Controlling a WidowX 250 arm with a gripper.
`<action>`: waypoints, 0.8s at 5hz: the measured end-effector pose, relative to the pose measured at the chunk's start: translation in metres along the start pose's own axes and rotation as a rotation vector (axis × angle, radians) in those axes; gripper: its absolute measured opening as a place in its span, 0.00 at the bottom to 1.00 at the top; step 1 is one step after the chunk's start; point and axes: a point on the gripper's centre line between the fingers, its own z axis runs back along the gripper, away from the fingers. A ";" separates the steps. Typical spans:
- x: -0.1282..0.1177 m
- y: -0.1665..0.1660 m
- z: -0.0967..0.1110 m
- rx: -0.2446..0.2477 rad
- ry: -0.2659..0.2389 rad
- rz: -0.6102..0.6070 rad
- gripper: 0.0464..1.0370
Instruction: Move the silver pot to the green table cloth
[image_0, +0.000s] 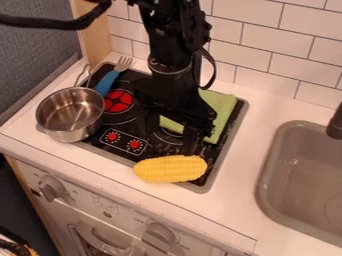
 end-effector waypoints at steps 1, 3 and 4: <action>-0.003 0.001 -0.006 0.001 0.025 -0.007 0.96; -0.006 0.089 -0.008 0.039 0.048 0.056 0.96; -0.015 0.124 -0.022 0.059 0.096 0.046 0.96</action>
